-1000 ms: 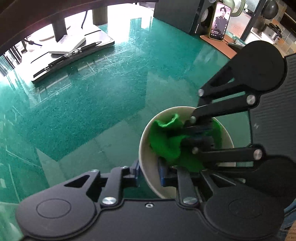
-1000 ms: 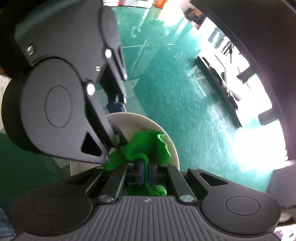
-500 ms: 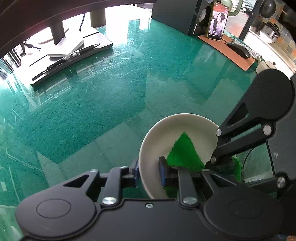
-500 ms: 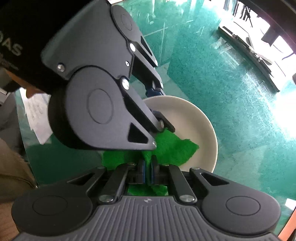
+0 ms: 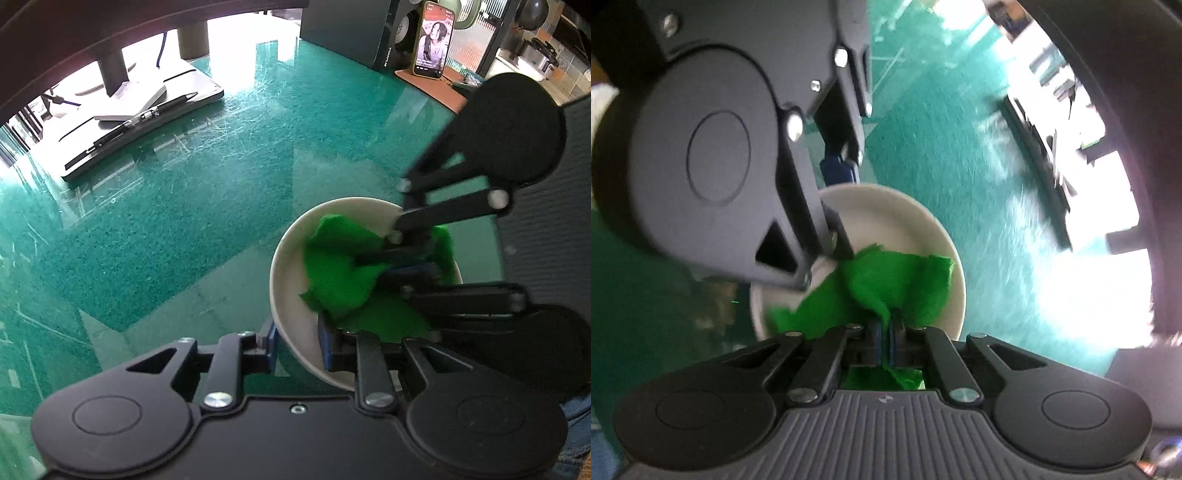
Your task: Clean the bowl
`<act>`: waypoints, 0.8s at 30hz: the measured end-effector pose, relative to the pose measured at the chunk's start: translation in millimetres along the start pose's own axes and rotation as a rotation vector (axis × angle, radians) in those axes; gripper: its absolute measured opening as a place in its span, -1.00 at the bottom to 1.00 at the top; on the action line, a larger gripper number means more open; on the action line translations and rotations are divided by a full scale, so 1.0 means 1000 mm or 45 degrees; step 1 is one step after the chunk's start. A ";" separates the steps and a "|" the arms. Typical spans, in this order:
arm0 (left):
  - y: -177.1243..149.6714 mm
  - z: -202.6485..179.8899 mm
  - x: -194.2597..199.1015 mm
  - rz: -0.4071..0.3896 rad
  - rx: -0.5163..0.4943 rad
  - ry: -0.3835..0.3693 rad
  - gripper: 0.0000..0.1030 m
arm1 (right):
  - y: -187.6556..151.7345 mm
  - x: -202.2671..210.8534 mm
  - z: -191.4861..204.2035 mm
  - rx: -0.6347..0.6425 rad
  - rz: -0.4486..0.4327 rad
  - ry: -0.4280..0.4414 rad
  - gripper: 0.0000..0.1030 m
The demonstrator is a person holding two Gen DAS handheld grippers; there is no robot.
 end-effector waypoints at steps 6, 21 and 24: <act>0.001 0.001 0.000 0.006 -0.021 -0.008 -0.45 | 0.005 0.010 -0.024 -0.259 0.018 0.626 -0.87; 0.001 0.002 -0.001 -0.011 -0.030 0.006 -0.42 | 0.001 0.035 -0.025 0.012 -0.018 0.047 -0.88; 0.004 0.007 -0.002 -0.008 -0.016 -0.002 -0.19 | -0.007 0.038 -0.026 -0.030 0.019 0.203 -0.80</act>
Point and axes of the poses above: each gripper's, at about its wrist camera, not at the fingertips, and x roughly against the way its jaws point, z to its left, y to its top, the point moved 3 cm from there along -x, roughly the way its jaws point, and after that the axes turned 12 degrees about z, right-handed, at the moved point
